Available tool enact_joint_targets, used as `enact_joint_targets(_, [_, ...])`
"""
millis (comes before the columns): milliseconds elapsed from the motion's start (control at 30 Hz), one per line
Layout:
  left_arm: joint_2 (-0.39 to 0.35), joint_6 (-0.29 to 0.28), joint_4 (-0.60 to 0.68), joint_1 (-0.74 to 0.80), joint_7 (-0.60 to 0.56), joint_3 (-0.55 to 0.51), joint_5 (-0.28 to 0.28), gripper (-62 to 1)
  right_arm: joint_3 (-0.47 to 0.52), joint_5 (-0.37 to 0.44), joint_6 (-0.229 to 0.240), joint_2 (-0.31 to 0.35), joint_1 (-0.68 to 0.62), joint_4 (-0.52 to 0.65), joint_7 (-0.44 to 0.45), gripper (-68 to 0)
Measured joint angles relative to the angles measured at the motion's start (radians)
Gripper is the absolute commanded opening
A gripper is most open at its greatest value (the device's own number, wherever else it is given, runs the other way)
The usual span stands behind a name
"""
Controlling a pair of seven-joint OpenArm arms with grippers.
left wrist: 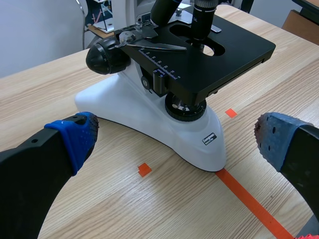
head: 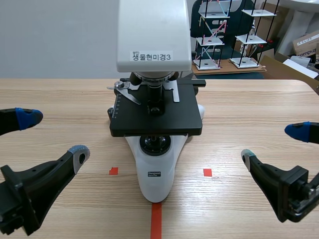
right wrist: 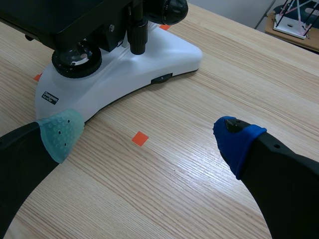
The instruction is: Point at the eyepiece
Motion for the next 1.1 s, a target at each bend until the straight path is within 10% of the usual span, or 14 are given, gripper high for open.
enact_joint_targets(333, [0.0,0.0,0.0,0.0,0.0,0.0,0.0,1.4,0.0,0.0,0.0,0.0,0.0,0.0,0.0,-12.6])
enact_joint_targets(500, [0.0,0.0,0.0,0.0,0.0,0.0,0.0,1.4,0.0,-0.007,0.0,0.0,0.0,0.0,0.014,-67.9])
enact_joint_targets(800, [0.0,0.0,0.0,0.0,0.0,0.0,0.0,1.4,0.02,-0.003,0.0,0.0,0.0,0.001,0.338,-67.9])
enact_joint_targets(1100, [0.0,0.0,0.0,0.0,0.0,0.0,0.0,1.4,0.058,0.004,-0.004,0.0,0.175,0.044,0.163,-67.9])
